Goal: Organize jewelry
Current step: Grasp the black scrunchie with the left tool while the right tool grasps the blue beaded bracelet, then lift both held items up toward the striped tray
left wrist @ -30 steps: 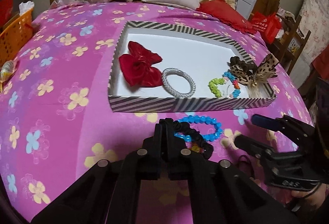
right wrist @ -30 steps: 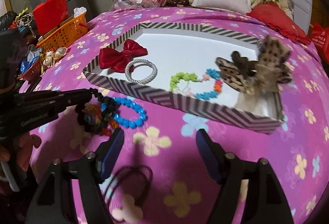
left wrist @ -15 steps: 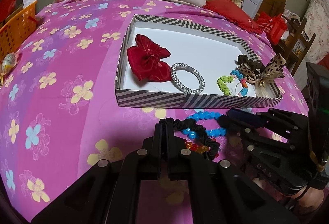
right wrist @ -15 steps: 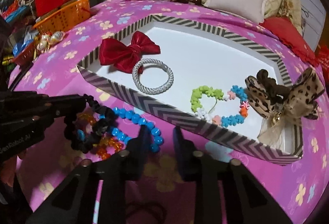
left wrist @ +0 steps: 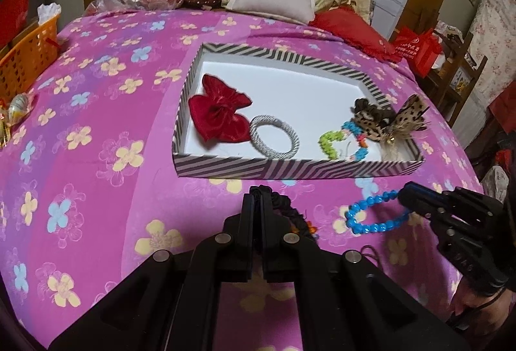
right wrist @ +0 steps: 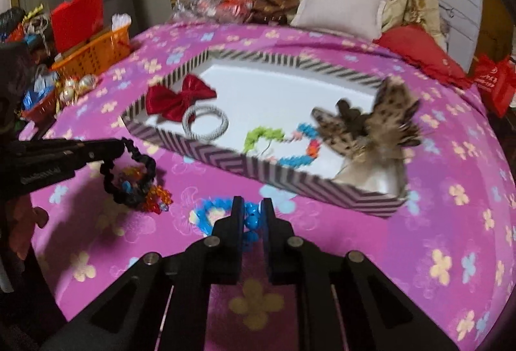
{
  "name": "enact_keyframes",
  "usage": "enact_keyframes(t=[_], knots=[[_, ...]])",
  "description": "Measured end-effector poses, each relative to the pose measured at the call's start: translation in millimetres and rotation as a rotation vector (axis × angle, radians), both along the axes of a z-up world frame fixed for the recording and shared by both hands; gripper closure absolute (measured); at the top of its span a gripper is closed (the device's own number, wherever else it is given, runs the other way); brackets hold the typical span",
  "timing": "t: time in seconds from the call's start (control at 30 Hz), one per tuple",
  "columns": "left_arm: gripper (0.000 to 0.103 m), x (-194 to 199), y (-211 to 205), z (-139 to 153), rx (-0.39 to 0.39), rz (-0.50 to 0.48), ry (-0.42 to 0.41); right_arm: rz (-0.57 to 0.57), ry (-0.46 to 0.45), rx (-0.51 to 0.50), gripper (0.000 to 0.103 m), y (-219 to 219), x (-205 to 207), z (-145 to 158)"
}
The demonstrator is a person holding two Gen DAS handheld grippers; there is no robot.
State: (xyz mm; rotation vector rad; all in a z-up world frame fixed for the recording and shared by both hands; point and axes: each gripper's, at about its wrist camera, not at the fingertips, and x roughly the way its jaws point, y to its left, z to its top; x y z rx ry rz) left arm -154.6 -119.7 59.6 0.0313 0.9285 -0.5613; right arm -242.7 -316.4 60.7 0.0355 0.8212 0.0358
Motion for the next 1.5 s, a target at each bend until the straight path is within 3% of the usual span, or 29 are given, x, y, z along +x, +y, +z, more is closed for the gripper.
enact_keyframes(t=[0.23,0.6,1.5], knots=[[0.103,-12,-2,22,-0.021,-0.013,-0.040,-0.017,-0.058,0.032,0.093,-10,-15,26],[0.103,-18,-2,42,-0.028,-0.015,-0.079,-0.014,-0.094,0.032,0.093,-8,-22,43],[0.103,-11,-3,47,-0.004,-0.003,-0.098,0.010,-0.118,0.022,0.093,0,-7,60]])
